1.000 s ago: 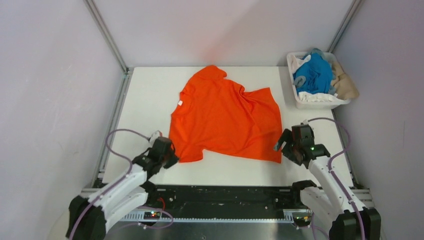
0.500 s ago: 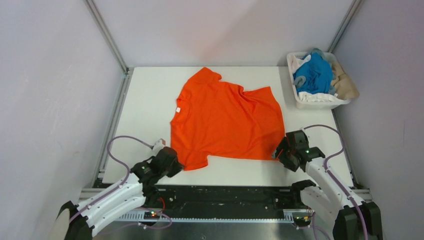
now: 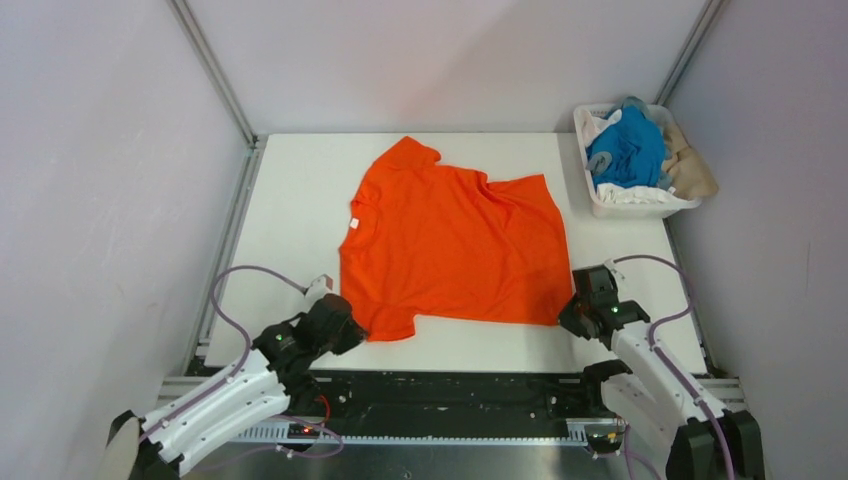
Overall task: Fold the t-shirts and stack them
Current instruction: Grab the side of the flattened tshirt closest away from the robot with both arms, then fold the flattened tshirt in 1/3 of the way
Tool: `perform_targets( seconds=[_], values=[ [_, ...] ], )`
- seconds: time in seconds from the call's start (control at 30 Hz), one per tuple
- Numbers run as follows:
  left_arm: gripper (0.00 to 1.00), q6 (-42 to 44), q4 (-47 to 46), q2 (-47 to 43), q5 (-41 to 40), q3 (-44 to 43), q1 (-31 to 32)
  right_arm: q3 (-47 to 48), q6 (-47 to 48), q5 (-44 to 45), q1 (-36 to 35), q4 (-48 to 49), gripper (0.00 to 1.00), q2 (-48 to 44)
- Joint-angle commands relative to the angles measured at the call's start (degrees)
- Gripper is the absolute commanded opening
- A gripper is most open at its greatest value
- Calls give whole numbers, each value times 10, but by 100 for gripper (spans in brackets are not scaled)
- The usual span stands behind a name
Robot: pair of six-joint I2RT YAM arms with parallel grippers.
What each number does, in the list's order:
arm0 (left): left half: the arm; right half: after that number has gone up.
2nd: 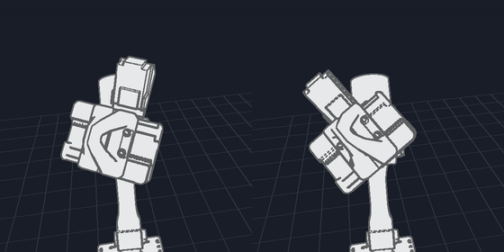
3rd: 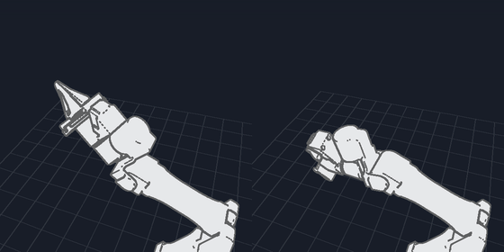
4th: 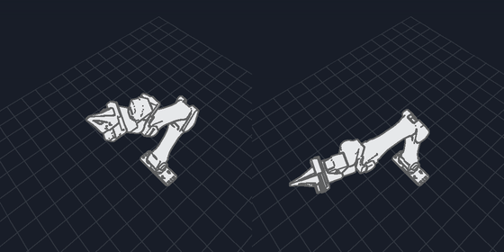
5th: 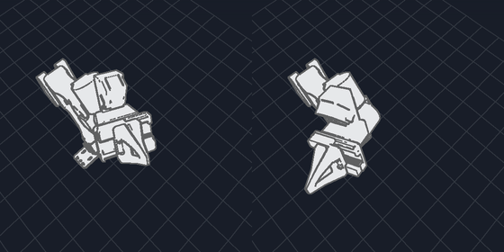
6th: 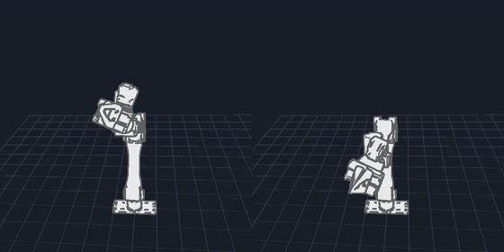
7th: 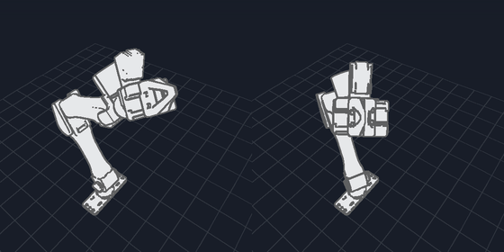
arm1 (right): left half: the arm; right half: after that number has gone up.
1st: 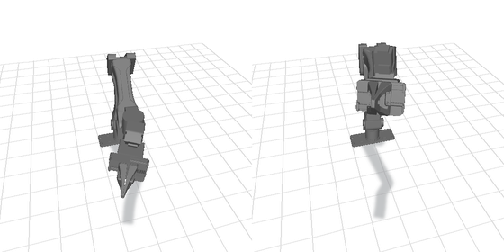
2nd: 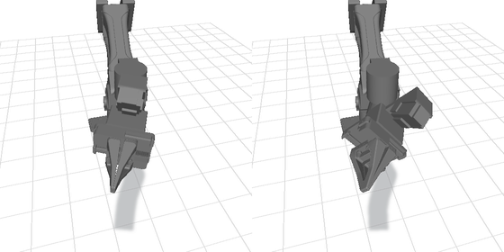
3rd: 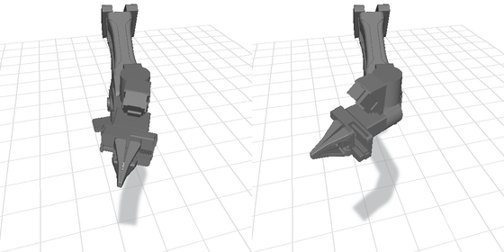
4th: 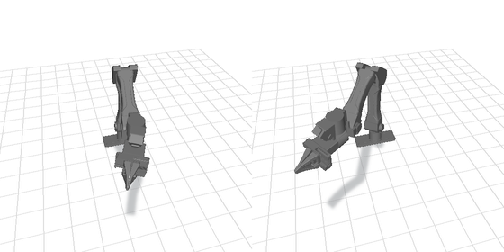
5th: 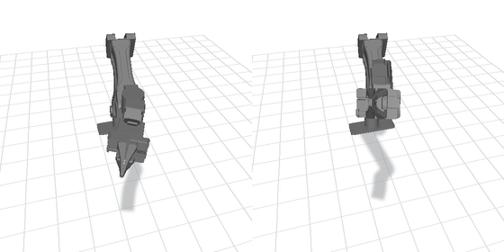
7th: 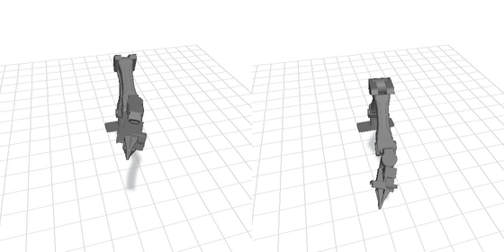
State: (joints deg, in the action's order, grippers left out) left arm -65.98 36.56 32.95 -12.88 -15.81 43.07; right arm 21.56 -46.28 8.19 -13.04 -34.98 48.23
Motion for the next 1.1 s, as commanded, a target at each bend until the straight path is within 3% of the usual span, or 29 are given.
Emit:
perform_targets(
  seconds=[0.0,0.13,0.27,0.43,0.73,0.93,1.07],
  values=[
    [0,25,55,-29,8,-54,29,16,-16,-31,-10,-68,0,-77],
    [0,4,93,-38,24,-77,63,30,-86,-56,-64,-131,0,-125],
    [0,-28,118,-41,27,-92,103,59,-142,6,-131,-234,0,-143],
    [0,-36,123,-39,11,-102,133,60,-159,37,-152,-259,0,-166],
    [0,42,108,36,-153,-202,130,83,-82,24,-111,-134,0,-116],
    [0,126,52,151,-139,-269,55,104,-26,-29,-31,-68,0,-89],
    [0,173,-35,215,-105,-289,-11,118,-8,-70,13,-8,0,-55]
  ],
)
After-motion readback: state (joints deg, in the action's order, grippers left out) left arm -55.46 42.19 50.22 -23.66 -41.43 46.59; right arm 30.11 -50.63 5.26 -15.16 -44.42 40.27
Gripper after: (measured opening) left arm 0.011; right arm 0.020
